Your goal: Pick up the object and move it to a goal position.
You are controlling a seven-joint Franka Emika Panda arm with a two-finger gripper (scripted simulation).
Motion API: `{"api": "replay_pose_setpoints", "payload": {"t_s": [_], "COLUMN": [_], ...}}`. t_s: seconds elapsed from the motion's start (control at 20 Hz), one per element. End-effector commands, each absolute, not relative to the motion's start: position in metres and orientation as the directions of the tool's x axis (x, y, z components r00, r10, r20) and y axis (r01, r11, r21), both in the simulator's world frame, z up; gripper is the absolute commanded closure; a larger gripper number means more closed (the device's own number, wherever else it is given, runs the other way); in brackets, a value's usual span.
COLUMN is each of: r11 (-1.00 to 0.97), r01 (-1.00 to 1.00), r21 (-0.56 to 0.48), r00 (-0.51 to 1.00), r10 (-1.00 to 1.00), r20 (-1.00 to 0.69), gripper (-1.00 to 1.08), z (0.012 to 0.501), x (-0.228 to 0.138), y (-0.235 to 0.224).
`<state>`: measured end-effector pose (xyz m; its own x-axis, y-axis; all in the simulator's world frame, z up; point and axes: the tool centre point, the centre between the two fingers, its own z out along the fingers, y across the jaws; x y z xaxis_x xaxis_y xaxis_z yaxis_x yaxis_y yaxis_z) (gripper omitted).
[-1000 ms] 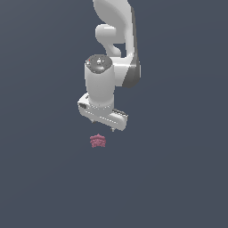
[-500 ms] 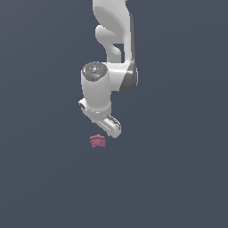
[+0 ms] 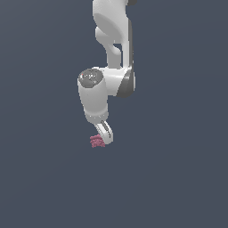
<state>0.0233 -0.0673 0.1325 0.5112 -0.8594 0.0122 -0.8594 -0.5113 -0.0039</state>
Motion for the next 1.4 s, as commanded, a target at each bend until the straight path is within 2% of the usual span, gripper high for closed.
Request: {"api": "replay_pose_setpoints", "payload": {"t_s": [0.0,0.7,1.0,1.35], "r11": [-0.442,-0.099,-0.033,-0.025], "r01": [-0.897,-0.995,-0.999,-1.0], "r21": [-0.004,-0.001,0.0,0.0], "r00": [0.442,0.099,0.033,0.025], "r10": [-0.897,-0.995,-0.999,-1.0], "r20": [0.009,0.001,0.0,0.0], "gripper": [-0.92,-0.92,-0.92,-0.92], "z": [0.128,0.108,0.105,0.103], "x": [0.024,0.025,0.025,0.025], "y": [-0.07,-0.082,-0.084,-0.085]}}
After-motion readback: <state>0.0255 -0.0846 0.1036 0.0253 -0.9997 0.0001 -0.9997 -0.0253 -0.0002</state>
